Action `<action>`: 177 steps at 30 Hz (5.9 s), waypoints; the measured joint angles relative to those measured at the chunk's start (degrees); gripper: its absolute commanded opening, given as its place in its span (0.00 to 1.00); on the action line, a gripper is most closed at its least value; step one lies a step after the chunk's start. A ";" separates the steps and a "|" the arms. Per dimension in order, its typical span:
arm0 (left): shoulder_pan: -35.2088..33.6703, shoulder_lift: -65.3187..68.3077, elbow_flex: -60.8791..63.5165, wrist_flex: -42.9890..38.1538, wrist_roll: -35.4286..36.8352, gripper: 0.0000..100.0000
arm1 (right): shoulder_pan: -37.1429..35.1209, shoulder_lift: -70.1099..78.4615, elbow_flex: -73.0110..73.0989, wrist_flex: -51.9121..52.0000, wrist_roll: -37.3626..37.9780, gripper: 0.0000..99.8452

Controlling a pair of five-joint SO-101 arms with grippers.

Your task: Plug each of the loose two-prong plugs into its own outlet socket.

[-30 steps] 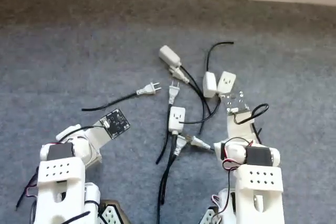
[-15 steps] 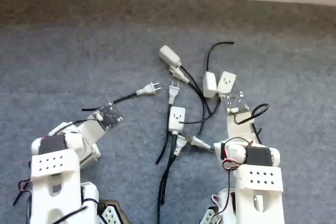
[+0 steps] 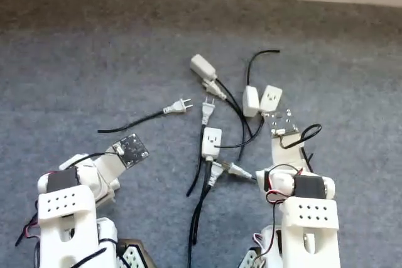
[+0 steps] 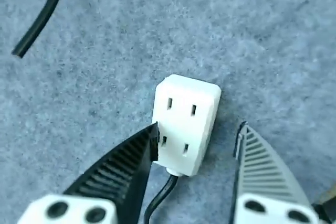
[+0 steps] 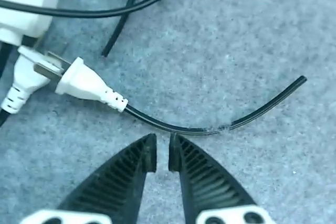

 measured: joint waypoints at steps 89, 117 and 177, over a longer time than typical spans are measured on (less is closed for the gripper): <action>11.69 43.69 -33.49 -1.93 17.41 0.22 | 0.00 0.00 4.40 -1.93 1.05 0.06; 54.24 45.10 -43.96 18.64 15.65 0.01 | 0.00 0.00 4.40 -1.93 1.05 0.06; 3.69 43.52 -32.62 -21.10 57.67 0.26 | -13.19 34.99 -17.41 -6.77 16.09 0.06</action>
